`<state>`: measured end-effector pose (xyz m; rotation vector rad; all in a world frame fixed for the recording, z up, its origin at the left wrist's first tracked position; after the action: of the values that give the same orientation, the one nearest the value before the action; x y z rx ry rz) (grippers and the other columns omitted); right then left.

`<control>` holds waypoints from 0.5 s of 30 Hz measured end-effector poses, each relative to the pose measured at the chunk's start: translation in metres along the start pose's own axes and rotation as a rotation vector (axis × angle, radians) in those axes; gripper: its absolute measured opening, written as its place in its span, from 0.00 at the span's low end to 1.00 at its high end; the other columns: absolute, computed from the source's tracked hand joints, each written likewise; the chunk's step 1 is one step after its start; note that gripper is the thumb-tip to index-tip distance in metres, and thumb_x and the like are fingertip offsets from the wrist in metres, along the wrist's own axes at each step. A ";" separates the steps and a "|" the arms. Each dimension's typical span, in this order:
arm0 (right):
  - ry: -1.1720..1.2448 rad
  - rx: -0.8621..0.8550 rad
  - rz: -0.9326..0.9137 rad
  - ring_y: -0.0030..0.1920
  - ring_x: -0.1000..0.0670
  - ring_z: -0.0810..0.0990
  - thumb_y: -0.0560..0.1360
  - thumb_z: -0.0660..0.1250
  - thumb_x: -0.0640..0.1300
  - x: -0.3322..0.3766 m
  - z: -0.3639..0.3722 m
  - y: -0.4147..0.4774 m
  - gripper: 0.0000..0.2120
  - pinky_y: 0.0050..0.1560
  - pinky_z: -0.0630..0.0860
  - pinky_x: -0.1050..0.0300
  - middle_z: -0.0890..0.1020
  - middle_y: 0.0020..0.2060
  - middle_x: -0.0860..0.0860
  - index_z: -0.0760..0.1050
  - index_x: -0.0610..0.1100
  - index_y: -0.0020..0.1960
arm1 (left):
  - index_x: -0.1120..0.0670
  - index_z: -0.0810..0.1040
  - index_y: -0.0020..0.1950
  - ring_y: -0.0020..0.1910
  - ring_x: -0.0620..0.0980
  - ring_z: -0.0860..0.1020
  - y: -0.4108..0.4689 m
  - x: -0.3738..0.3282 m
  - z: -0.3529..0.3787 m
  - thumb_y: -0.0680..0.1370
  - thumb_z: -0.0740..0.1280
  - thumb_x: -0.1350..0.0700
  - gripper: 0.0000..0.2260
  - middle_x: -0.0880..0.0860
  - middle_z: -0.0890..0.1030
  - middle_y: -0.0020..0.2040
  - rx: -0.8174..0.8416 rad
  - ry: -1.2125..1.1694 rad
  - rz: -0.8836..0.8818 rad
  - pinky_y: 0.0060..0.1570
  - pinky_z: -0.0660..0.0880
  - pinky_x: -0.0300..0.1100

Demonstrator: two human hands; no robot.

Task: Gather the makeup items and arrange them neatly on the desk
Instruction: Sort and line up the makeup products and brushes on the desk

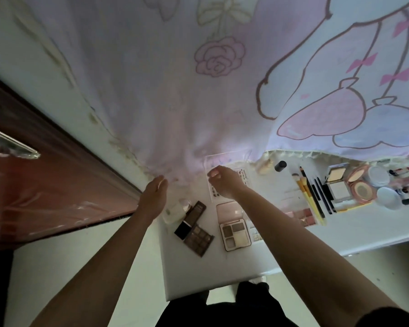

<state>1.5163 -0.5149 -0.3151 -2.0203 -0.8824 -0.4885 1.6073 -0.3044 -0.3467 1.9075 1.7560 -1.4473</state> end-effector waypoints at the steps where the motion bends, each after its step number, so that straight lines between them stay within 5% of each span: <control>1: -0.051 0.047 -0.029 0.61 0.47 0.78 0.79 0.60 0.41 0.005 0.015 -0.001 0.15 0.57 0.72 0.59 0.80 0.63 0.49 0.77 0.48 0.64 | 0.51 0.67 0.75 0.74 0.51 0.65 0.002 0.007 0.000 0.84 0.57 0.48 0.20 0.51 0.66 0.76 0.054 -0.022 0.001 0.73 0.62 0.50; 6: -0.374 0.195 -0.101 0.64 0.43 0.74 0.74 0.63 0.35 0.011 0.084 -0.005 0.26 0.62 0.73 0.50 0.74 0.65 0.46 0.70 0.48 0.71 | 0.48 0.60 0.79 0.77 0.45 0.57 0.013 0.022 0.000 0.84 0.58 0.49 0.23 0.46 0.57 0.80 0.218 -0.082 0.003 0.76 0.55 0.49; 11: -0.443 0.113 -0.122 0.57 0.41 0.74 0.72 0.65 0.34 0.008 0.120 -0.009 0.19 0.54 0.77 0.47 0.76 0.56 0.44 0.73 0.46 0.61 | 0.50 0.68 0.75 0.73 0.49 0.66 0.021 0.036 0.005 0.84 0.57 0.50 0.19 0.48 0.68 0.74 0.314 -0.057 -0.012 0.71 0.62 0.45; 15: -0.496 0.036 -0.137 0.57 0.41 0.73 0.74 0.64 0.31 0.008 0.124 -0.012 0.18 0.51 0.76 0.48 0.76 0.55 0.43 0.71 0.43 0.62 | 0.55 0.79 0.59 0.58 0.53 0.76 0.013 0.051 0.014 0.82 0.59 0.51 0.13 0.53 0.80 0.58 0.349 0.034 -0.039 0.58 0.70 0.45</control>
<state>1.5149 -0.4043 -0.3727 -2.0908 -1.3209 -0.0349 1.6023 -0.2833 -0.3969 2.0768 1.6495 -1.8490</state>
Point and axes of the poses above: each hand's wrist, its own y-axis towards the middle knuckle, its own z-axis out of the palm, x = y × z, the point moved 6 cm from there along y, towards the middle knuckle
